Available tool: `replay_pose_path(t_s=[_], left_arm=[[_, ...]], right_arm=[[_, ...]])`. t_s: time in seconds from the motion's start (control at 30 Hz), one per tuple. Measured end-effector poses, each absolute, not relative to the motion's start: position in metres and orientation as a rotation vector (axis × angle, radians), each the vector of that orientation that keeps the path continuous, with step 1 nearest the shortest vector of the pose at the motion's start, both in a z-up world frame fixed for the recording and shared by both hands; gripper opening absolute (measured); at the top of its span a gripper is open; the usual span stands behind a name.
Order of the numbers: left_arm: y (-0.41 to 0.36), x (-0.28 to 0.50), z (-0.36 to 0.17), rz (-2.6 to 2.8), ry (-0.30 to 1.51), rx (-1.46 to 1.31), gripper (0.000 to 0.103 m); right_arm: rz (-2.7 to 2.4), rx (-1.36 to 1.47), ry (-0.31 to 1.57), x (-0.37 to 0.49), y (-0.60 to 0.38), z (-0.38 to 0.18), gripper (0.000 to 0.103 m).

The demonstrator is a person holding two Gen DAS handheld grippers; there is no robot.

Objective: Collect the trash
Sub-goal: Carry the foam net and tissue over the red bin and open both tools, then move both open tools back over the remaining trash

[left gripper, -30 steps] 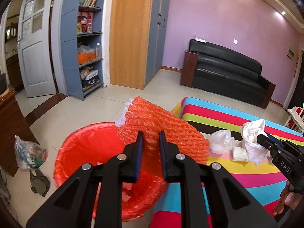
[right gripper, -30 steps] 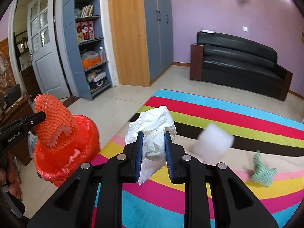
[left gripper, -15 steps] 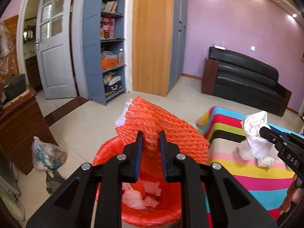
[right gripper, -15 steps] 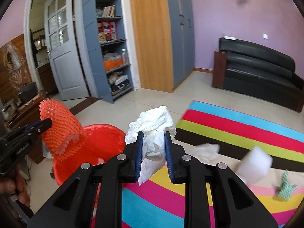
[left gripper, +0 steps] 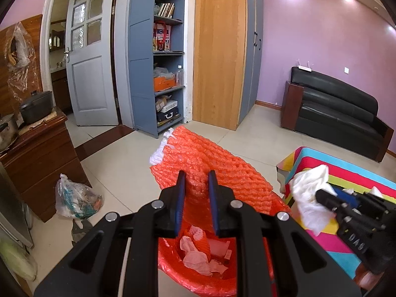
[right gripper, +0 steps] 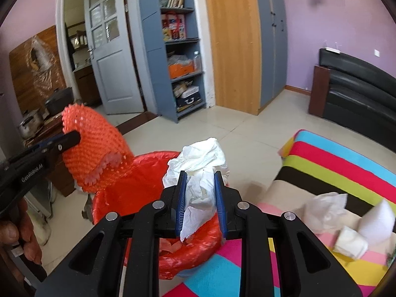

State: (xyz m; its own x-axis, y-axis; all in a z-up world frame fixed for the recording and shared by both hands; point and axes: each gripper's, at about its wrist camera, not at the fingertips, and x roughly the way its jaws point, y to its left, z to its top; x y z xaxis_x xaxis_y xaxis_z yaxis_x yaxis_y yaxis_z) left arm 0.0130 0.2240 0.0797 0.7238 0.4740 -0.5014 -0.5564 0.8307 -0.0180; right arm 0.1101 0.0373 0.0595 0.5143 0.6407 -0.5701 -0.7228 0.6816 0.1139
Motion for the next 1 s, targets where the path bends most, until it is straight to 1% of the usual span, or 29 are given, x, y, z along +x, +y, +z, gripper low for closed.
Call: replay_pose_path(t_s=[0.4,0.57,0.6,0.63,0.7,0.83,0.9,0.93,1.0], left_arm=[[0.225,0.010,0.079,0.587,0.496,-0.186,0.019],[0.221,0.013,0.078,0.593,0.498,-0.182,0.019],[0.221,0.014,0.077,0.595,0.498,-0.181,0.019],[0.223,0.014,0.077,0.595,0.499,-0.182,0.019],[0.223,0.015,0.077,0.597,0.499,-0.186,0.019],[0.222,0.019,0.076,0.598,0.502,-0.183,0.020],[0.224,0.021,0.075,0.597,0.507,-0.184,0.024],[0.224,0.023,0.074,0.592,0.511,-0.184,0.025],[0.224,0.027,0.071,0.580,0.518,-0.183,0.034]], right_arm=[[0.900,-0.164,0.660,0.108,0.065,0.040,0.024],[0.906,-0.172,0.662,0.109,0.066,0.036,0.032],[0.905,-0.171,0.663,0.109,0.066,0.035,0.037],[0.904,-0.171,0.662,0.108,0.066,0.035,0.044],[0.899,-0.171,0.654,0.108,0.066,0.035,0.054],[0.888,-0.163,0.643,0.109,0.061,0.038,0.054],[0.878,-0.157,0.639,0.111,0.056,0.040,0.054],[0.871,-0.149,0.640,0.113,0.053,0.041,0.054],[0.863,-0.141,0.640,0.116,0.047,0.043,0.056]])
